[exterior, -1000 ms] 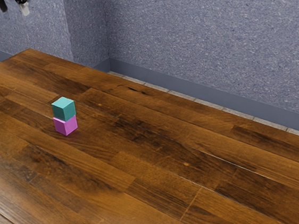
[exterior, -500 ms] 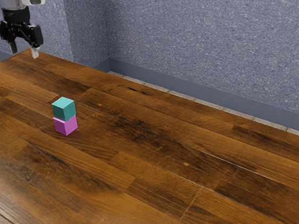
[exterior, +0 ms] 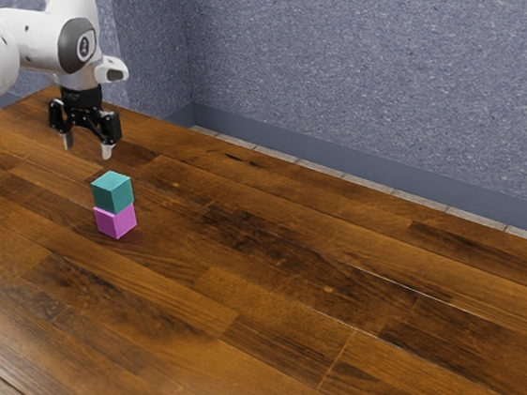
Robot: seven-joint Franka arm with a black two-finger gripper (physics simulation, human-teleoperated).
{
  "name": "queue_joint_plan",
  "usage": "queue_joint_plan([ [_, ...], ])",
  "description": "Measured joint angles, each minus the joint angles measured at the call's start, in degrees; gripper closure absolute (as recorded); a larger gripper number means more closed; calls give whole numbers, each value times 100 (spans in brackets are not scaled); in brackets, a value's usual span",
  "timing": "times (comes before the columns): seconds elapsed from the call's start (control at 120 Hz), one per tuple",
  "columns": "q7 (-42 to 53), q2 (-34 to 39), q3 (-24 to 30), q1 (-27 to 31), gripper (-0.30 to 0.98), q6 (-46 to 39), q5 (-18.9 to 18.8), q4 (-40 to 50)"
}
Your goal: Pick up the blue block with one arm, and put the blue block on the table with one arm
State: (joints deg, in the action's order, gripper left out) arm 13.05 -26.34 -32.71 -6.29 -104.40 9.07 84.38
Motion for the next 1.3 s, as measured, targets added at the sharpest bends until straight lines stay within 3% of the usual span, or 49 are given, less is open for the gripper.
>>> queue_joint_plan([
  [0.342,26,-537,8,24,2,-631,481,161],
  [1.3,775,-1033,91,90,2,-1305,941,258],
])
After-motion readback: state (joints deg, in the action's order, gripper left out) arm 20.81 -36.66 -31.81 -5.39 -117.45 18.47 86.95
